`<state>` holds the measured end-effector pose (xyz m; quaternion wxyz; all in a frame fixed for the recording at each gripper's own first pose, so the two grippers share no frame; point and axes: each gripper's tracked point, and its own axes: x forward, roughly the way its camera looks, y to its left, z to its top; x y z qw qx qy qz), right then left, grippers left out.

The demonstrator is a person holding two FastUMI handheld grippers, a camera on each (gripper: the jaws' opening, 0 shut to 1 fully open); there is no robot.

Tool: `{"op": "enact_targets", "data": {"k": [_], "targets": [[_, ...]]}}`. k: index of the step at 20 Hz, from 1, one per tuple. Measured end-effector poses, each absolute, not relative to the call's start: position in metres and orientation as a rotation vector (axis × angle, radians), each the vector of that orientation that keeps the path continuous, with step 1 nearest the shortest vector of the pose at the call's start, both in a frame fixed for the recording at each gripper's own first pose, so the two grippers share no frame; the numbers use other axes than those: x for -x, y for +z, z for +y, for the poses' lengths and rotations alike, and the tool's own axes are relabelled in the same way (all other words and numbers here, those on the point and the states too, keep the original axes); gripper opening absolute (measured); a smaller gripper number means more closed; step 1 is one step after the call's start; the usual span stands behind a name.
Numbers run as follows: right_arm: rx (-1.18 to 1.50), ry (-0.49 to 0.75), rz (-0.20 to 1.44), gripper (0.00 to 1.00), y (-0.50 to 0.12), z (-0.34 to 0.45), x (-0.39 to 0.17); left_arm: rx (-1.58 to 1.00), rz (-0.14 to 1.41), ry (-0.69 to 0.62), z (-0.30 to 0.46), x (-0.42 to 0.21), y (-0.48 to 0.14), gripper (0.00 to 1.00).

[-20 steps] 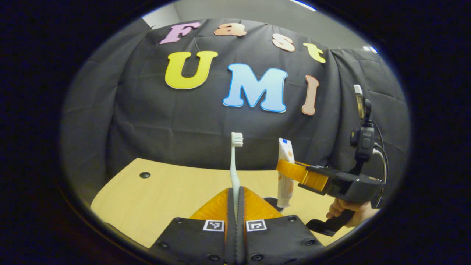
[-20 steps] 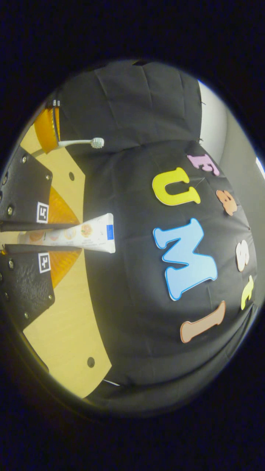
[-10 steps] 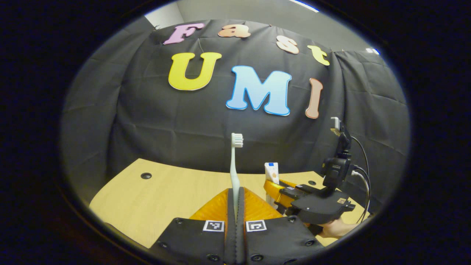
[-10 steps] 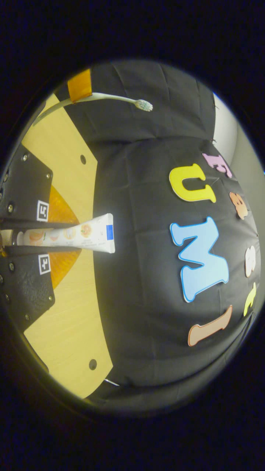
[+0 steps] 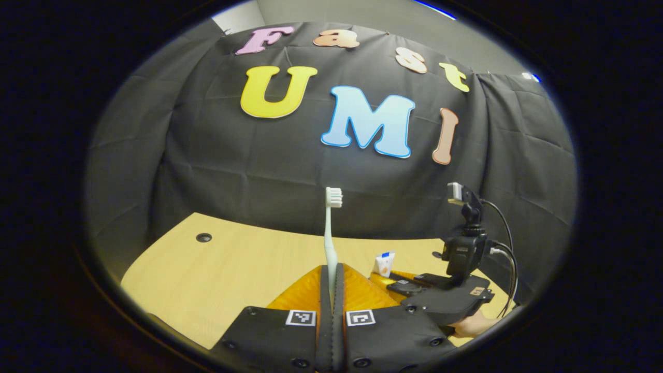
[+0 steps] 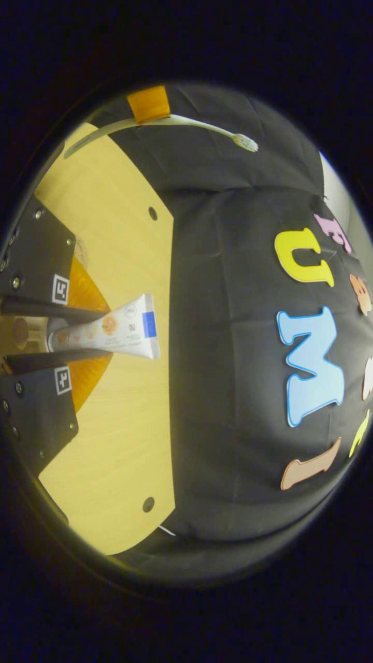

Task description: Put the toothbrush and toothpaste on the desktop into the cup, then pick up the cup and place it on the coaster on the desktop.

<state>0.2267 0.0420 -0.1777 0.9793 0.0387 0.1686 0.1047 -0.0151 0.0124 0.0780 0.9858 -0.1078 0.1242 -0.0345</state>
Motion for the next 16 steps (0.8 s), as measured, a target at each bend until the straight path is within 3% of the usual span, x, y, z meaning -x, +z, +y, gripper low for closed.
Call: {"op": "enact_targets", "data": {"k": [2,3,9,13,15,16], "targets": [[-0.06,0.21,0.332,0.35,-0.175,0.04,-0.224,0.221,0.251,-0.074,0.01,0.014,0.076,0.07],[-0.05,0.203,0.322,0.48,-0.17,0.039,-0.221,0.222,0.252,-0.076,0.01,0.013,0.076,0.07],[-0.038,0.187,0.286,0.73,-0.153,0.034,-0.216,0.22,0.244,-0.091,0.007,0.007,0.075,0.07],[-0.106,0.212,0.212,0.74,-0.121,0.032,-0.21,0.227,0.231,-0.112,0.003,-0.004,0.072,0.07],[-0.136,0.199,0.176,0.92,-0.103,0.022,-0.204,0.242,0.218,-0.132,-0.003,-0.014,0.072,0.07],[-0.15,0.191,0.162,0.92,-0.095,0.017,-0.2,0.25,0.208,-0.145,-0.008,-0.019,0.072,0.07]]}}
